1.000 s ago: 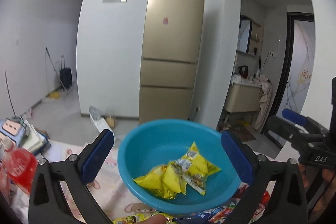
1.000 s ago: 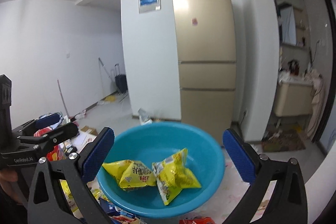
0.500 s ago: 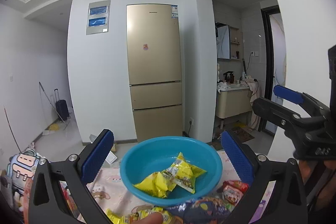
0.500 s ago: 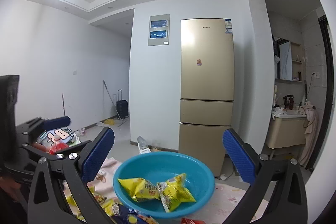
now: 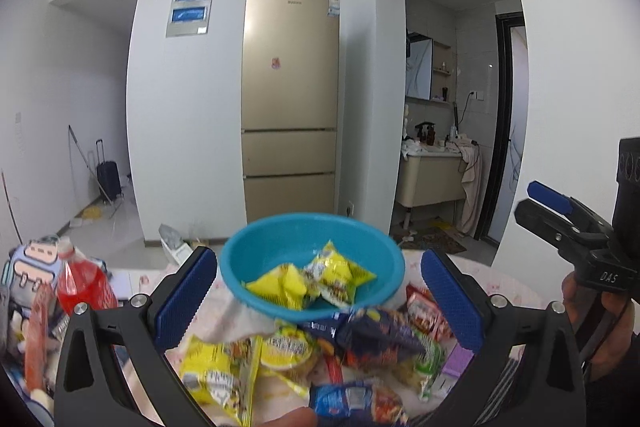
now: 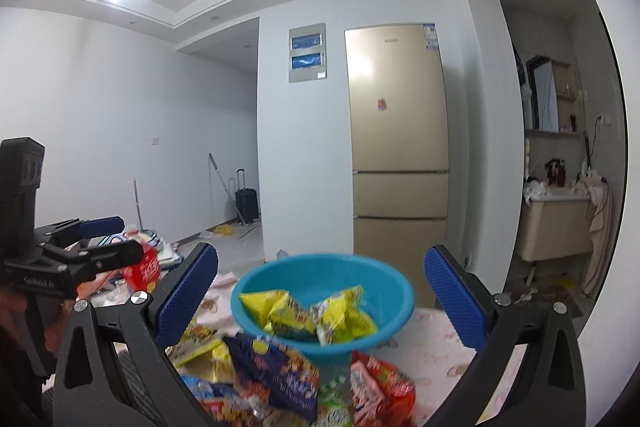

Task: Organize snacks
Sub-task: 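Move both grippers back toward the remaining snack pile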

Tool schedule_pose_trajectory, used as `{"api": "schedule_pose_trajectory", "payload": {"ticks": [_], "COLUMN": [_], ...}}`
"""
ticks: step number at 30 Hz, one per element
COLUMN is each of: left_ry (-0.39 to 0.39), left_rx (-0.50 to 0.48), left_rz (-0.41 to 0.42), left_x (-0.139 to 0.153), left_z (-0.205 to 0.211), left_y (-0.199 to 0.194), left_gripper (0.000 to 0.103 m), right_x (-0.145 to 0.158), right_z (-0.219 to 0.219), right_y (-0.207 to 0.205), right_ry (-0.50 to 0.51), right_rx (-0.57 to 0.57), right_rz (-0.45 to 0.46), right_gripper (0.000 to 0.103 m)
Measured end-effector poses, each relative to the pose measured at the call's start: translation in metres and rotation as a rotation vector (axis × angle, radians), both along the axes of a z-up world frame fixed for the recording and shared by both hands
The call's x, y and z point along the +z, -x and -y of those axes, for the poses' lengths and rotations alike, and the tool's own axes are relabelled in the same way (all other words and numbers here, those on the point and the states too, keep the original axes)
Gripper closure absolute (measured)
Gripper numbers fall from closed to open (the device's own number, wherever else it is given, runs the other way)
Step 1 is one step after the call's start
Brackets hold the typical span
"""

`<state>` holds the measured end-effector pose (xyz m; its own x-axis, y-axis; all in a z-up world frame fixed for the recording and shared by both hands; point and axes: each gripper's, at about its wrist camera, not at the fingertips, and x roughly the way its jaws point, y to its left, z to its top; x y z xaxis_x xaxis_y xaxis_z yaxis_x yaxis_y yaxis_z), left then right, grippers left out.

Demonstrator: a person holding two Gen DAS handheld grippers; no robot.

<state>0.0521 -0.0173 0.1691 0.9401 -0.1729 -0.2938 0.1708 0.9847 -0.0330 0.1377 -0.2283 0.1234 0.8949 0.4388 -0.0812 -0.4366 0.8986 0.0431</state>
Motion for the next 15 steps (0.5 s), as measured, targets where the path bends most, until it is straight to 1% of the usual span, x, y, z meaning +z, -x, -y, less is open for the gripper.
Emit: {"api": "schedule_pose_trajectory", "payload": {"ticks": [7,9,12,15], "left_ry": [0.019,0.036,0.066,0.094], "left_rx": [-0.003,-0.008,-0.011,-0.037], "left_rz": [-0.062,-0.096,-0.14,-0.196], "left_x": [-0.046,-0.061,-0.08,-0.101], "left_z": [-0.013,-0.018,-0.023,-0.022], "left_y": [-0.002,-0.006,-0.011,-0.017], "left_gripper": [0.0,0.0,0.0,0.0], "right_x": [-0.049,-0.059,-0.074,-0.086], "right_z": [0.001,0.001,0.007,0.009], "right_y": [0.006,0.004,-0.004,-0.015], "right_ry": [0.03,0.035,0.004,-0.025], "right_rx": [0.035,0.026,0.025,0.012], "right_rz": [-0.016,-0.014,-0.025,-0.06], "right_gripper": [0.0,0.0,0.0,0.0]}}
